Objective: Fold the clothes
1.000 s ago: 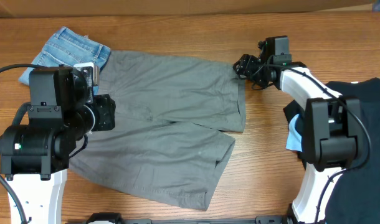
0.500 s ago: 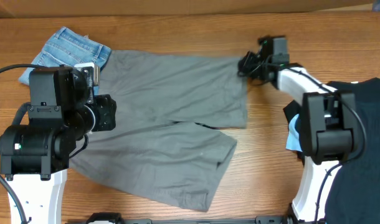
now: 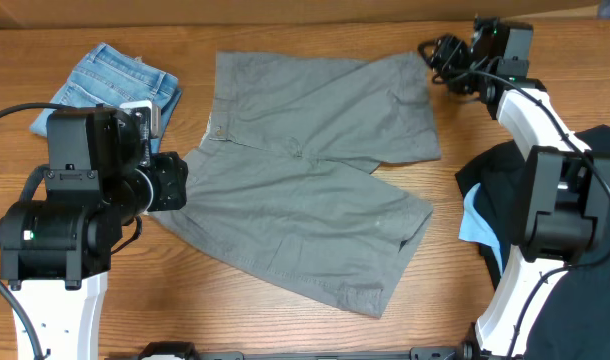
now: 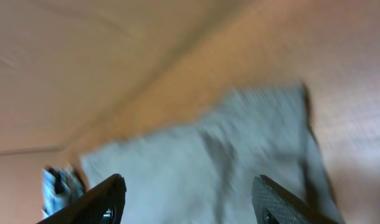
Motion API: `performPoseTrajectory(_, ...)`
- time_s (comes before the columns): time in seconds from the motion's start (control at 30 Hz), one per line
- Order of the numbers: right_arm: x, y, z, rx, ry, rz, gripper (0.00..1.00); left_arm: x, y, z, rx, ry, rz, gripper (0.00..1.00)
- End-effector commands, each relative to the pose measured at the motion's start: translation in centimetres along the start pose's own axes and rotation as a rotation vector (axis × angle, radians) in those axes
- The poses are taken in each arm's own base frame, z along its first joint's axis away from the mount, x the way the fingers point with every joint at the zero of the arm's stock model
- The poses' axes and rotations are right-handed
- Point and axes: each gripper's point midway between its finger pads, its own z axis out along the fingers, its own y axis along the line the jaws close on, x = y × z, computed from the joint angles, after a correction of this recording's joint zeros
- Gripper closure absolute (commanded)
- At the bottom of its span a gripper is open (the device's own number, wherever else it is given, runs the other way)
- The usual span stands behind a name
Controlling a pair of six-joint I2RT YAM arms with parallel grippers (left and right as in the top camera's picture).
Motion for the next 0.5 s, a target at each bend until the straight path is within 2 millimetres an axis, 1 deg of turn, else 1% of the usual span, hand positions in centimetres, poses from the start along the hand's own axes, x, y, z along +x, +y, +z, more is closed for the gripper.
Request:
performPoseTrajectory(0.0, -0.8, 0.5, -3.7, 0.059, -0.003, -0.112, 0.31, -0.5, -0.3, -0.4, 0.012, -0.021, 0.0, 0.57)
performPoseTrajectory(0.1, 1.5, -3.4, -5.6, 0.241, 0.088, -0.068, 0.36, -0.8, -0.3, -0.1, 0.012, -0.021, 0.009, 0.55)
performPoseTrajectory(0.17, 3.3, -5.2, -6.3, 0.321, 0.157, -0.055, 0.39, -0.9, -0.3, 0.4, 0.01, -0.01, 0.021, 0.55)
performPoseTrajectory(0.23, 4.6, -5.7, -6.6, 0.341, 0.211, -0.069, 0.39, -1.1, -0.2, 1.0, 0.008, 0.002, 0.019, 0.55)
performPoseTrajectory(0.3, 5.6, -5.8, -6.8, 0.349, 0.256, -0.082, 0.39, -1.2, -0.1, 1.8, 0.007, 0.02, 0.016, 0.56)
performPoseTrajectory(0.4, 6.9, -5.7, -6.6, 0.353, 0.3, -0.12, 0.3, -1.1, 0.0, 2.9, 0.006, 0.053, 0.011, 0.57)
performPoseTrajectory(0.47, 7.5, -6.1, -6.3, 0.375, 0.308, -0.131, 0.3, -0.9, 0.1, 3.5, 0.002, 0.077, 0.008, 0.58)
